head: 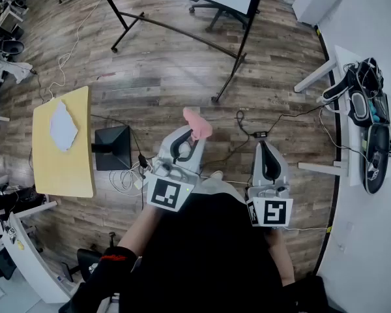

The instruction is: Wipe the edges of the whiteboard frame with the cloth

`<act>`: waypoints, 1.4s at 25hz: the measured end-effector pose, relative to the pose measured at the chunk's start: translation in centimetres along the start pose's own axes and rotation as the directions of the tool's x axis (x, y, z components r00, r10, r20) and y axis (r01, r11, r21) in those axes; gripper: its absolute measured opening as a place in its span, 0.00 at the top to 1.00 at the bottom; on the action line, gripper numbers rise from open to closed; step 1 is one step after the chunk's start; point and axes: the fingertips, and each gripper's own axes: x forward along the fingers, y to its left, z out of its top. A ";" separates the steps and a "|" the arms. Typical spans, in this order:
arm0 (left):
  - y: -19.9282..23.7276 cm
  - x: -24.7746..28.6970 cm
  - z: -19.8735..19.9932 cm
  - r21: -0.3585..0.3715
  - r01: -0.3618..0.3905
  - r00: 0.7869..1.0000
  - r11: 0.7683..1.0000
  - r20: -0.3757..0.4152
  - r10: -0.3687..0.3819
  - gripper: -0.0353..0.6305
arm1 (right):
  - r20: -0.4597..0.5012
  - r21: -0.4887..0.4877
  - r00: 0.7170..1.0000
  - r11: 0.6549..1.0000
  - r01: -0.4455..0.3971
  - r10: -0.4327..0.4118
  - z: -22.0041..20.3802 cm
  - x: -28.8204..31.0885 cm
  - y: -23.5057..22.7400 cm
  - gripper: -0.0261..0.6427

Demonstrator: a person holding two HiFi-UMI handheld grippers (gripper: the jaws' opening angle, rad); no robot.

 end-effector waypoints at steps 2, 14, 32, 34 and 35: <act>0.7 0.5 0.3 -0.002 0.015 1.000 1.000 -0.001 -0.015 0.88 | -0.004 -0.008 1.000 1.000 0.009 -0.009 0.2 0.8 0.1 0.96; 5.6 4.1 0.8 0.001 0.045 0.999 0.999 0.006 -0.045 0.88 | -0.006 -0.015 0.998 0.998 0.055 -0.055 1.5 6.6 0.4 0.96; 14.9 8.6 0.9 0.008 0.155 0.987 0.988 0.036 -0.156 0.88 | 0.008 0.003 0.987 0.987 0.158 -0.158 2.5 17.0 2.6 0.96; 15.9 8.9 0.7 -0.011 0.160 0.987 0.987 0.029 -0.160 0.88 | 0.009 -0.004 0.986 0.986 0.166 -0.166 2.5 18.1 2.9 0.96; 16.6 9.0 0.6 -0.017 0.161 0.987 0.987 0.029 -0.160 0.88 | 0.009 -0.007 0.986 0.986 0.168 -0.168 2.6 18.6 3.2 0.96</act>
